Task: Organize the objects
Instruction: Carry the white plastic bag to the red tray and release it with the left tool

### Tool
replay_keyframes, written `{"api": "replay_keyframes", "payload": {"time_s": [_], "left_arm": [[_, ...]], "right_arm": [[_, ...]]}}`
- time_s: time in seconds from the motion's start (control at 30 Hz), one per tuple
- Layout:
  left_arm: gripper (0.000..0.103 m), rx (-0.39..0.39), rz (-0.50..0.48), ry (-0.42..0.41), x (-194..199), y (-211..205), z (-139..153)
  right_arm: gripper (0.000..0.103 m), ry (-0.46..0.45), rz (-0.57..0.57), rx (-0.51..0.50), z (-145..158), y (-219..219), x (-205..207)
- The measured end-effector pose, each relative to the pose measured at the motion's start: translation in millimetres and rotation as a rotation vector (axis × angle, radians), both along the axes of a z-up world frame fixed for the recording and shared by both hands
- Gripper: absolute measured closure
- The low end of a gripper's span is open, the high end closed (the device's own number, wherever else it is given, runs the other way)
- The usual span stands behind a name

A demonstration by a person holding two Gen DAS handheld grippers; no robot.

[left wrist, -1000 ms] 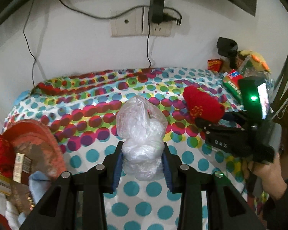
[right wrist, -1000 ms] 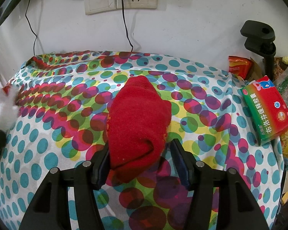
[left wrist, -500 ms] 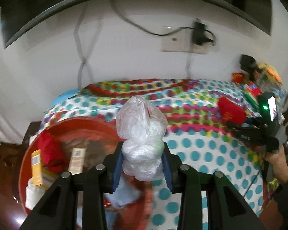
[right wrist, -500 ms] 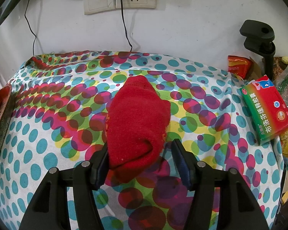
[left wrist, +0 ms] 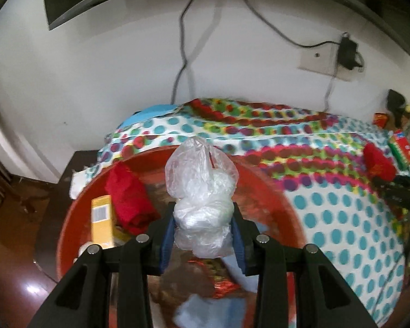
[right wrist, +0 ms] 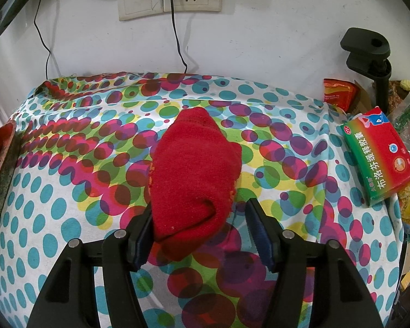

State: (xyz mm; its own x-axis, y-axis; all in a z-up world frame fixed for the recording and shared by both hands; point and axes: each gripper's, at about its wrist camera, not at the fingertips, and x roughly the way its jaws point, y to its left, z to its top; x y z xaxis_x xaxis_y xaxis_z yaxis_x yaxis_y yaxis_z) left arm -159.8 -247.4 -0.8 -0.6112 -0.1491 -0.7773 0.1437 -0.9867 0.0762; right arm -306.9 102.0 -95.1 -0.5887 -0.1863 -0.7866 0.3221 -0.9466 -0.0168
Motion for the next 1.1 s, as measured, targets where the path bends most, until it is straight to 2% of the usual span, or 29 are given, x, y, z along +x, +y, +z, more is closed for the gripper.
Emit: {"api": "replay_keyframes", "payload": {"time_s": [0.3, 0.47, 0.57, 0.63, 0.83, 1.1], "left_arm": [[0.064, -0.002, 0.074, -0.033, -6, -32, -19], [0.063, 0.026, 0.092, -0.050, -9, -39, -23], [0.060, 0.044, 0.101, -0.071, -11, -41, -25], [0.052, 0.081, 0.093, -0.076, -10, -42, -26], [0.051, 0.100, 0.084, -0.079, -7, -41, -22], [0.051, 0.097, 0.083, -0.010, 20, -32, -9]], "right_arm": [[0.042, 0.000, 0.000, 0.000, 0, 0, 0], [0.042, 0.000, 0.000, 0.001, 0, 1, -1], [0.041, -0.001, -0.001, 0.001, -1, 3, -1], [0.041, -0.001, -0.002, 0.001, -1, 3, -2], [0.039, -0.001, -0.005, 0.003, -3, 5, -3], [0.038, 0.000, -0.004, 0.005, -3, 5, -4]]}}
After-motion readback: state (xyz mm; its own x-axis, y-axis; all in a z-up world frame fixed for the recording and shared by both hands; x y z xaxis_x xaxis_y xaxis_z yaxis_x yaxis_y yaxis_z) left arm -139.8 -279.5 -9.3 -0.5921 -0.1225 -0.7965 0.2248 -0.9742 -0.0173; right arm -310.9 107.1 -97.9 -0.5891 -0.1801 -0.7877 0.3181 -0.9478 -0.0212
